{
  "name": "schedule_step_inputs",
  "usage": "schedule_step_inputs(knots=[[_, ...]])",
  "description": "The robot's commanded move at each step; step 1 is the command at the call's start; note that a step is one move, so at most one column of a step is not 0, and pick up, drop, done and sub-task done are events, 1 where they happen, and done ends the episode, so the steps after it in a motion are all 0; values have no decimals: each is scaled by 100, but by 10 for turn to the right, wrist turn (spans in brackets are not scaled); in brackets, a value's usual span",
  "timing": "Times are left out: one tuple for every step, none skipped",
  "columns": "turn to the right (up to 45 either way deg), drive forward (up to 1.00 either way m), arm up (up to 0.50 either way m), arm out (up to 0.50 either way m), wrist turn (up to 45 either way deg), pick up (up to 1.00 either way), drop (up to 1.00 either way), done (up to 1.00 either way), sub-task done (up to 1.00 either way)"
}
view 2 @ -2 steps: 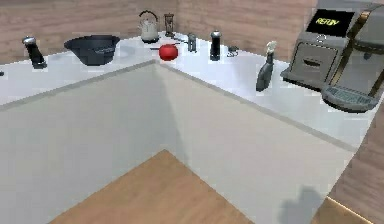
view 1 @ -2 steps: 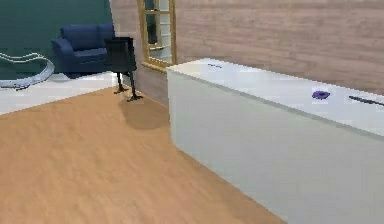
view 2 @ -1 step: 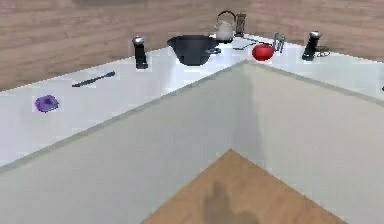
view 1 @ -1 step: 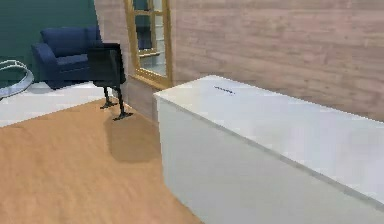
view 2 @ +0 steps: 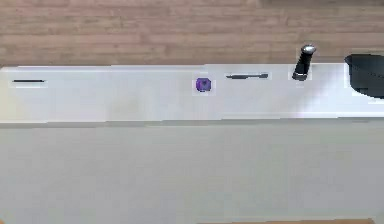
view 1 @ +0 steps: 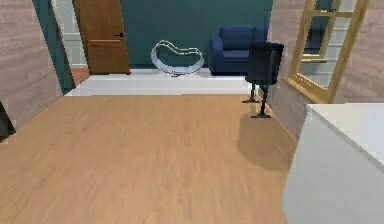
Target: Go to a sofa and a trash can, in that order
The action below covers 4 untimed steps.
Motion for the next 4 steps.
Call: schedule_step_inputs(knots=[[0,100,0,0,0,0,0,0,0],[0,100,0,0,0,0,0,0,0],[0,100,0,0,0,0,0,0,0],[-30,0,0,0,0,0,0,0,0]])
